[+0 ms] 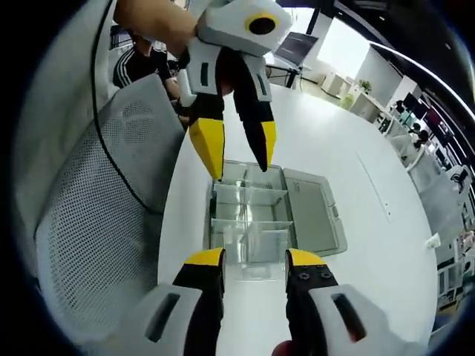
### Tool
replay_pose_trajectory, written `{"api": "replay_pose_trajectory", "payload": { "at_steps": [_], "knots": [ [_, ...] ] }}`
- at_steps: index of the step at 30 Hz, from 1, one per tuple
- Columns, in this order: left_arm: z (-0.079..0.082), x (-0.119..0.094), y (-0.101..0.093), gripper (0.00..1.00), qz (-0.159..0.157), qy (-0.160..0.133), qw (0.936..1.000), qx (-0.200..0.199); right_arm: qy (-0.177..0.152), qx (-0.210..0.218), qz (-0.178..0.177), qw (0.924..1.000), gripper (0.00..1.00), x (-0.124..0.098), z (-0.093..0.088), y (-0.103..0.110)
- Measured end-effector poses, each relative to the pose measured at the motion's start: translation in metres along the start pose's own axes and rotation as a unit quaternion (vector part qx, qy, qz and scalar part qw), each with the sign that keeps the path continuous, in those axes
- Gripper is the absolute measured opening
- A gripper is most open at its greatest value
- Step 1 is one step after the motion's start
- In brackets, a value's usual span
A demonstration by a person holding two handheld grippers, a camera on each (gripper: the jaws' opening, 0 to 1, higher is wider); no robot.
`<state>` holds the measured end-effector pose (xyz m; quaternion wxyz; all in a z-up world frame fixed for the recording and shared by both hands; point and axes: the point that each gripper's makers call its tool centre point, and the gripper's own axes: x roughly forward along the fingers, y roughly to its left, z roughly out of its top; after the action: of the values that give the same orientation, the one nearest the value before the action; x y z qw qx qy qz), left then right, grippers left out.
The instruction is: Insert the divider into the dual guide fixture by aligning both edges with the guide slots and pushing it downward to the bottom, including one-sided entry, uneven engagement, binding, and posture correction.
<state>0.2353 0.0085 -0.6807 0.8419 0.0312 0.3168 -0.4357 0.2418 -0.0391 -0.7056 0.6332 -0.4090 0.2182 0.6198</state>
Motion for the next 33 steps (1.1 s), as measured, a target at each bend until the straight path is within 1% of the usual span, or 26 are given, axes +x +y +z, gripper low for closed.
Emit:
{"api": "replay_pose_trajectory", "payload": {
  "at_steps": [5, 11, 16, 19, 33],
  "knots": [
    [0.008, 0.002, -0.009, 0.28, -0.012, -0.018, 0.9992, -0.034, -0.008, -0.006, -0.005, 0.9999, 0.27, -0.002, 0.010, 0.002],
    [0.014, 0.003, -0.015, 0.27, -0.021, -0.027, 0.9981, -0.051, -0.016, -0.012, -0.008, 0.9998, 0.27, -0.005, 0.018, 0.006],
    [0.016, 0.003, -0.017, 0.25, -0.022, -0.030, 0.9970, -0.068, -0.020, -0.015, -0.013, 0.9996, 0.27, -0.007, 0.024, 0.006],
    [0.018, 0.002, -0.020, 0.23, -0.028, -0.034, 0.9946, -0.094, -0.022, -0.018, -0.017, 0.9995, 0.27, -0.009, 0.027, 0.006],
    [0.020, 0.001, -0.020, 0.17, -0.030, -0.040, 0.9899, -0.132, -0.032, -0.024, -0.031, 0.9987, 0.27, -0.015, 0.039, 0.006]
  ]
}}
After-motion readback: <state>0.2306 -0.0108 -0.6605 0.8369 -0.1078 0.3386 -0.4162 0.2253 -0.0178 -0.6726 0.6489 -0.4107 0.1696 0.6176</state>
